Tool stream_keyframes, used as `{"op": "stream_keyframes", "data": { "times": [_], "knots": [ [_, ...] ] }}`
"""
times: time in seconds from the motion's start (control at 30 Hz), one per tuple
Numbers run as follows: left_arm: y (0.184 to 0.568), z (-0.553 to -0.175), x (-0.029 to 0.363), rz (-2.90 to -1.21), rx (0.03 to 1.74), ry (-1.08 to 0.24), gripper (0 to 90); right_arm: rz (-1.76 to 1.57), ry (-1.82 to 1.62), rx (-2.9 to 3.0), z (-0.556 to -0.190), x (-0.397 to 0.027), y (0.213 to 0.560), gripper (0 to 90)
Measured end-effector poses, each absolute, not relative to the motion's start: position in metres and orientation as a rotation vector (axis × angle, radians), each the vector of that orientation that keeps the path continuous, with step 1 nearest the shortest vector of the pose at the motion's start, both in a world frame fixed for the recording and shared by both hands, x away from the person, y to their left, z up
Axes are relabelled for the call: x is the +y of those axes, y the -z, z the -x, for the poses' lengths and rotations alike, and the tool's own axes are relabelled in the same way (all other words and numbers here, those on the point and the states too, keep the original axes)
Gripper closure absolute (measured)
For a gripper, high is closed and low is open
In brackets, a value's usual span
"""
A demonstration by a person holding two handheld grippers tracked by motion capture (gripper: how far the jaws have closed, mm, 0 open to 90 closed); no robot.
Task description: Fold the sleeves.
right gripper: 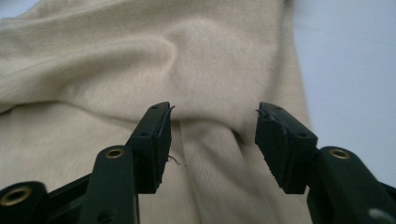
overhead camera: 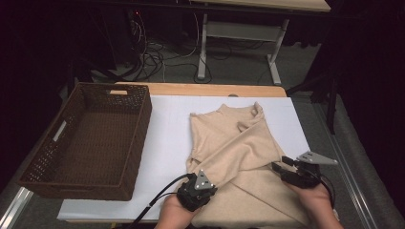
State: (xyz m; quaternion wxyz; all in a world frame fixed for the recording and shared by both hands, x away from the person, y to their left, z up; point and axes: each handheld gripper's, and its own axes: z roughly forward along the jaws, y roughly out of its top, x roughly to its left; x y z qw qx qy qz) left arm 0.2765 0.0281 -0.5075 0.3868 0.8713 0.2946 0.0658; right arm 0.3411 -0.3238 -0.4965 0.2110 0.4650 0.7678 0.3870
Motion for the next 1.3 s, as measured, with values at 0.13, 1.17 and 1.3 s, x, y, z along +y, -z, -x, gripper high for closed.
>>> {"op": "stream_keyframes", "data": {
  "times": [0.13,1.17,1.3],
  "knots": [
    [0.502,-0.273,0.032,-2.197,0.745,-0.154,81.0,-1.288,-1.008,2.137,-0.351,-0.32,0.499,70.9],
    [0.517,-0.281,0.014,-2.209,0.793,-0.174,46.4,-1.193,-1.114,2.139,-0.313,-0.348,0.487,50.9],
    [0.517,-0.281,0.016,-2.201,0.781,-0.161,66.5,-1.151,-1.049,2.267,-0.307,-0.322,0.502,42.7]
  ]
}}
